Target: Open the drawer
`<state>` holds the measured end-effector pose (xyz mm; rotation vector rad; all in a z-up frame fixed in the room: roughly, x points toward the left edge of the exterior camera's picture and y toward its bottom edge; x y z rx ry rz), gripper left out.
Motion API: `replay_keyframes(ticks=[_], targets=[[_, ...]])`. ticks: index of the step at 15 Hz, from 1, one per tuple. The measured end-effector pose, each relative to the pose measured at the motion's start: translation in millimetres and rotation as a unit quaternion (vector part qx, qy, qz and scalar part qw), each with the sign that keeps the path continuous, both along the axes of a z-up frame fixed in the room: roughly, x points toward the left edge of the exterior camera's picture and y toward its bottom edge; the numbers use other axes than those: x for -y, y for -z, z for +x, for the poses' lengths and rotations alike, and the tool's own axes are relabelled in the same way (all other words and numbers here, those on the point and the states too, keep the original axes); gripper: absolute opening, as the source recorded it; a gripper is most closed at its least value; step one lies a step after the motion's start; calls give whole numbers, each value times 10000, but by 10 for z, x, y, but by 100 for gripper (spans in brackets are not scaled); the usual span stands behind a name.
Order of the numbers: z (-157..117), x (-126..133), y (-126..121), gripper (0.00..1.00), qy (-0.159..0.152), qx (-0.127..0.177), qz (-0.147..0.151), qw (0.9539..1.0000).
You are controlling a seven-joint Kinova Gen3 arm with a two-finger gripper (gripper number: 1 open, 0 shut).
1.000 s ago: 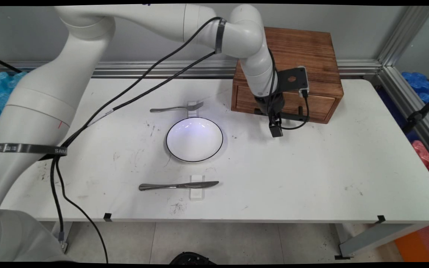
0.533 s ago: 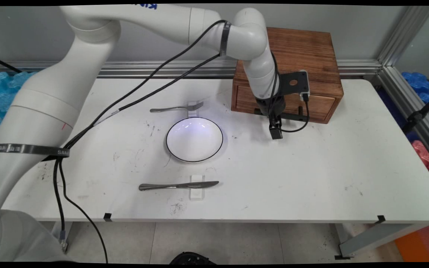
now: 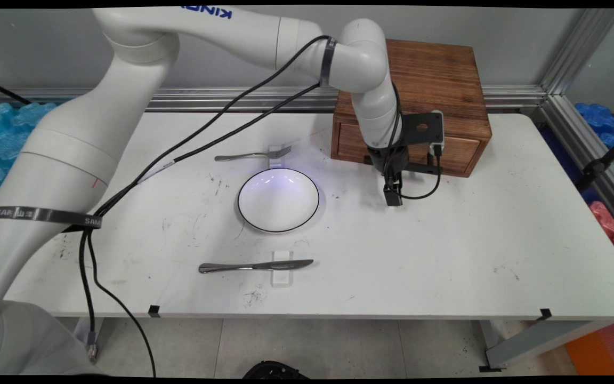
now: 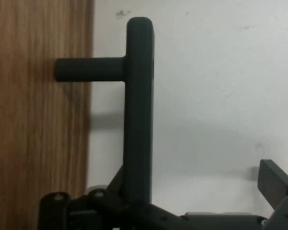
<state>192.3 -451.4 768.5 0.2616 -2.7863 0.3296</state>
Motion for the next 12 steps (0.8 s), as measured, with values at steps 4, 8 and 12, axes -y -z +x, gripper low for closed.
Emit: replay_keyframes(ticks=[4, 8, 12], targets=[[-48, -89, 22, 100, 88, 23, 16, 10000], [-99, -211, 22, 100, 148, 6, 24, 9999], [-121, -334, 21, 100, 171, -14, 44, 9998]])
